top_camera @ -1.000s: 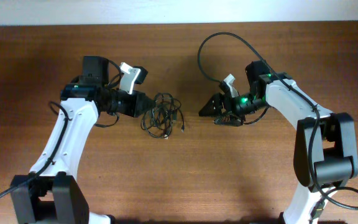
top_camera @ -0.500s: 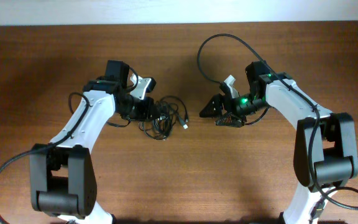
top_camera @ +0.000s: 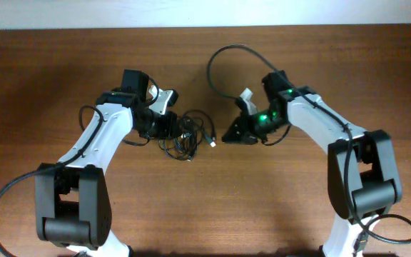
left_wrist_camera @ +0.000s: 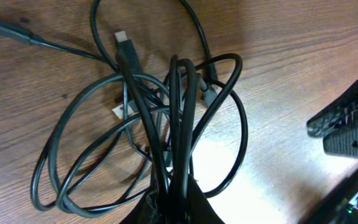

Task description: Untangle cables

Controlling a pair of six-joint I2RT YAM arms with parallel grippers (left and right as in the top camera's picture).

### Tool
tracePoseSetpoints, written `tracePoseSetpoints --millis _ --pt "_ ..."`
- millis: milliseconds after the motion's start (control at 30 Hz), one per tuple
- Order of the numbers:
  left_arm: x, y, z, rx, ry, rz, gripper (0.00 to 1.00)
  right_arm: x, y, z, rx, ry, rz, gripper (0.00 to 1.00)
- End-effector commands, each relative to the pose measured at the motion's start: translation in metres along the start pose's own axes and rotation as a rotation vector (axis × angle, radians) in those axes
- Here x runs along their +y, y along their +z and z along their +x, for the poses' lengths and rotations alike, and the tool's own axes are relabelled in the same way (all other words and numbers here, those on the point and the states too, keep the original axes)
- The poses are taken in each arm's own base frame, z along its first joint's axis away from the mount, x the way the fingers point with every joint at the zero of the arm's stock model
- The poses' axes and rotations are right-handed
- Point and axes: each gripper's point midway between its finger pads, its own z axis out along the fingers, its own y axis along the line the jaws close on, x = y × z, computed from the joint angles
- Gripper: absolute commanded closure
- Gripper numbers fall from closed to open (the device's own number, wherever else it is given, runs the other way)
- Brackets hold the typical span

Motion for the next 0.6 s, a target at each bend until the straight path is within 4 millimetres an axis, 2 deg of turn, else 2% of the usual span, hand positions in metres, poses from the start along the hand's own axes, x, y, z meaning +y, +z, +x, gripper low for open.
tracePoseSetpoints --millis 0,67,133,167,267,333,433,500,567 --pt "0.004 0.004 0.003 0.017 -0.009 -0.019 0.90 0.014 0.014 -0.004 -0.022 0.041 0.050 0.65" --pt "0.004 0.004 0.003 0.017 -0.009 -0.019 0.90 0.013 0.021 -0.009 -0.046 0.081 0.089 0.65" --pt "0.004 0.004 0.004 0.020 -0.011 -0.019 0.90 0.023 0.027 -0.020 -0.086 0.091 0.076 0.63" --pt "0.004 0.004 0.004 0.021 -0.011 -0.019 0.91 0.028 0.028 -0.029 -0.121 0.091 0.063 0.58" --pt "0.004 0.004 0.004 0.021 -0.011 -0.019 0.90 0.022 0.027 -0.046 -0.203 0.153 0.109 0.46" --pt "0.004 0.004 0.004 0.021 -0.011 -0.019 0.90 0.019 0.027 -0.051 -0.223 0.152 0.114 0.44" --pt "0.004 0.004 0.004 0.020 -0.011 -0.019 0.90 0.018 0.033 -0.048 -0.215 0.233 0.111 0.44" --pt "0.004 0.004 0.004 0.021 -0.011 -0.021 0.89 0.024 0.041 -0.044 -0.203 0.280 0.102 0.43" --pt "0.006 0.004 0.004 0.021 -0.011 -0.027 0.90 0.032 0.052 -0.036 -0.179 0.296 0.102 0.46"
